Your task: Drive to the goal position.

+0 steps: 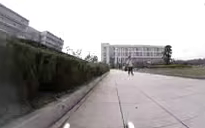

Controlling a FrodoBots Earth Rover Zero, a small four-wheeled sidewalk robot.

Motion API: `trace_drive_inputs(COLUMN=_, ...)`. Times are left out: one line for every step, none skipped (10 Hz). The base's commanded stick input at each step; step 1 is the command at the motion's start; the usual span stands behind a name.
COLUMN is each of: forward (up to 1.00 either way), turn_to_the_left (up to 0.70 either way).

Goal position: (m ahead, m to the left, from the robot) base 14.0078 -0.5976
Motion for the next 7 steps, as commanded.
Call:
trace_drive_inputs(forward=0.60, turn_to_the_left=-0.15)
trace_drive_inputs(forward=0.60, turn_to_the_left=-0.15)
trace_drive_inputs(forward=0.60, turn_to_the_left=-0.15)
trace_drive_inputs(forward=0.60, turn_to_the_left=-0.15)
trace_drive_inputs(forward=0.60, turn_to_the_left=-0.15)
trace_drive_inputs(forward=0.60, turn_to_the_left=-0.15)
trace_drive_inputs(forward=0.60, turn_to_the_left=-0.15)
